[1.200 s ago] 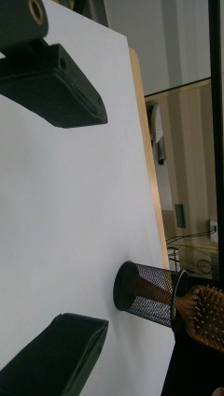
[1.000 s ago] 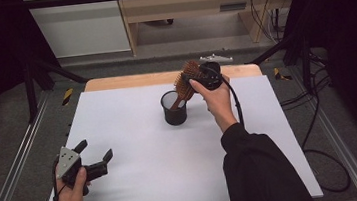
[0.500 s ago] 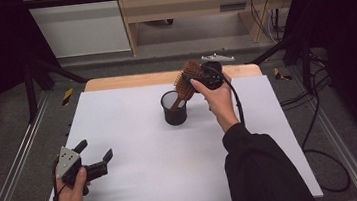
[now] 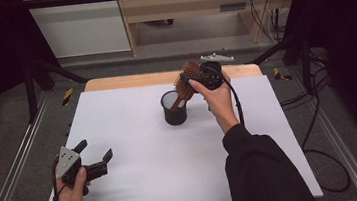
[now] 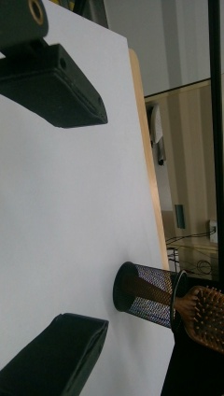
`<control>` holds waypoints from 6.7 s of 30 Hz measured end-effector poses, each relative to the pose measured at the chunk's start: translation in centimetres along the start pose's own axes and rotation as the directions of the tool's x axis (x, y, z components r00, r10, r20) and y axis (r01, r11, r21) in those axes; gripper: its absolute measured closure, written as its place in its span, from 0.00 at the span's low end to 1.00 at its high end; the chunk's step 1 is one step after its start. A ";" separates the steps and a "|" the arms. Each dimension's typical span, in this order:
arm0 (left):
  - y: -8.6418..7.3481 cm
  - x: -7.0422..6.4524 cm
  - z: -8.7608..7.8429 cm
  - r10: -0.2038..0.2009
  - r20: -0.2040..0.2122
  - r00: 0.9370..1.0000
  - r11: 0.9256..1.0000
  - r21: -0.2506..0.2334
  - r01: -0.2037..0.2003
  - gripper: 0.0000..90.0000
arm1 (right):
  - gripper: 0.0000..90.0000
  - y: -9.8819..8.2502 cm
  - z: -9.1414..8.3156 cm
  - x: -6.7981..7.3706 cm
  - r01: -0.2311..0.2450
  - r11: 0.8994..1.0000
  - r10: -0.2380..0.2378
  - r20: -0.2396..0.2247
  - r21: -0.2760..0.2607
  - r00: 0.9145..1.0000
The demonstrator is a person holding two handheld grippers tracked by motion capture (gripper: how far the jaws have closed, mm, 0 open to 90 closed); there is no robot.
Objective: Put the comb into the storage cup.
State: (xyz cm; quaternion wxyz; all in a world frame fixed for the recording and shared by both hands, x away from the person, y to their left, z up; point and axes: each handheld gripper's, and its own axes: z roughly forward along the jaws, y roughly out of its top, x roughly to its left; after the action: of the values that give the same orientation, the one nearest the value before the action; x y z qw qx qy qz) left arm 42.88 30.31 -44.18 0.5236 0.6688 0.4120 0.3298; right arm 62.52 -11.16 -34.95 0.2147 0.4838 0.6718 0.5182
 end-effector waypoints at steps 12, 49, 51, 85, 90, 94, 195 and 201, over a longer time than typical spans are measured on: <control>0.0 0.0 0.0 0.000 0.000 1.000 1.000 0.000 0.000 0.04 | 0.13 0.3 -0.6 0.6 0.015 0.999 -0.015 -0.009 -0.031 1.000; 0.0 0.9 -0.8 -0.049 -0.072 0.996 0.998 -0.040 0.046 0.02 | 0.07 0.8 -5.3 0.4 0.128 0.978 -0.123 0.041 -0.164 0.992; 0.0 1.0 -0.9 -0.050 -0.071 0.996 0.998 -0.041 0.047 0.02 | 0.07 0.6 -5.4 0.4 0.129 0.977 -0.123 0.042 -0.171 0.992; 0.0 0.8 -0.9 -0.047 -0.048 0.998 0.998 -0.045 0.045 0.02 | 0.06 -0.5 -10.1 -0.2 0.149 0.942 -0.148 0.028 -0.301 0.989; 0.0 0.8 -1.1 -0.047 -0.046 0.998 0.998 -0.048 0.045 0.02 | 0.06 -0.6 -10.8 -0.7 0.146 0.942 -0.140 0.041 -0.301 0.989; 0.0 1.0 -1.2 -0.051 -0.053 0.997 0.998 -0.051 0.048 0.02 | 0.05 -0.5 -11.6 -1.1 0.132 0.941 -0.124 0.044 -0.312 0.991; -1.0 1.3 -3.8 -0.066 0.007 0.998 0.987 -0.145 0.066 0.02 | 0.04 -17.1 -21.3 -6.5 0.107 0.973 -0.107 0.012 -0.204 0.994; -1.0 1.3 -3.8 -0.064 0.015 0.998 0.987 -0.149 0.065 0.02 | 0.04 -17.7 -20.6 -5.9 0.125 0.972 -0.127 0.002 -0.201 0.992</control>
State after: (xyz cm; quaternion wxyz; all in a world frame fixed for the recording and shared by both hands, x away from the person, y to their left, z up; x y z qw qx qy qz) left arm 39.97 33.17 -44.21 0.5848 0.6157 0.4050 0.3391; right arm 41.28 -26.25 -44.56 0.2912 0.4134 0.6465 0.5713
